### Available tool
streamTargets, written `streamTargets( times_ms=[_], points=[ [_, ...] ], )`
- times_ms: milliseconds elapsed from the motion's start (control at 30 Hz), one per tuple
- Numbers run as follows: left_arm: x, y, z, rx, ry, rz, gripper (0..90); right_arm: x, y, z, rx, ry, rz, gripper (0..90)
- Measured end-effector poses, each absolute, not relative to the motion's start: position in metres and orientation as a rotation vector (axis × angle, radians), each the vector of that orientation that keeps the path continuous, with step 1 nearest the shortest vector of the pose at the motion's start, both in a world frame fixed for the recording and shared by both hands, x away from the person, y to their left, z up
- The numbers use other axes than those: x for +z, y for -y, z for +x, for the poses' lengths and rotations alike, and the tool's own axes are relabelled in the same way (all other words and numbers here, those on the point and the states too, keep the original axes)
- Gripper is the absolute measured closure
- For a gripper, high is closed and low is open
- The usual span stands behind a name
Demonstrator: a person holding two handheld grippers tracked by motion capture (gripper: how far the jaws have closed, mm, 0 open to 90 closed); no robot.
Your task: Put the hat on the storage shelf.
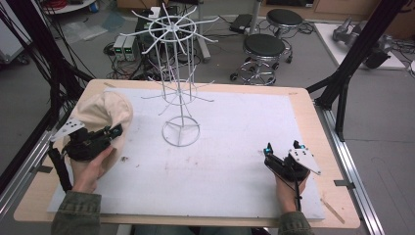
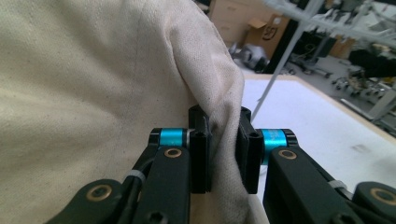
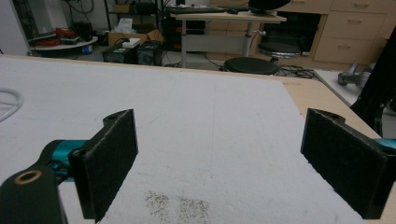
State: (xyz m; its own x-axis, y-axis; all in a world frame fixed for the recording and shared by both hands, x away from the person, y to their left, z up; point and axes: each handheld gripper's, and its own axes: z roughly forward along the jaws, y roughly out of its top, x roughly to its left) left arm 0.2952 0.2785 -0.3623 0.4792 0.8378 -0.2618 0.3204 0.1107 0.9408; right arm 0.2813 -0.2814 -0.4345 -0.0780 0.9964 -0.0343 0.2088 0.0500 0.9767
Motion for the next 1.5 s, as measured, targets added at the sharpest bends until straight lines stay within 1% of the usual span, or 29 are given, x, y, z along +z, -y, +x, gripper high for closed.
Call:
streamTargets(
  times_ms=[367,767,1133,1233,1500],
  points=[
    [-0.335,-0.279,0.279,0.527,-0.919,1.434,78.7,-0.435,0.281,0.282,1.124,-1.443,1.295,10.0],
    [-0.314,-0.279,0.265,0.515,-0.713,1.342,78.9,-0.435,0.281,0.281,1.122,-1.448,1.295,10.0],
    [-0.287,-0.276,0.25,0.515,-0.575,1.264,78.8,-0.435,0.281,0.282,1.123,-1.447,1.294,10.0],
    [-0.281,-0.281,0.244,0.49,-0.531,1.222,78.8,-0.435,0.28,0.281,1.121,-1.45,1.293,10.1],
    [-0.275,-0.283,0.242,0.455,-0.477,1.204,78.8,-0.435,0.28,0.281,1.12,-1.448,1.295,10.0]
  ],
)
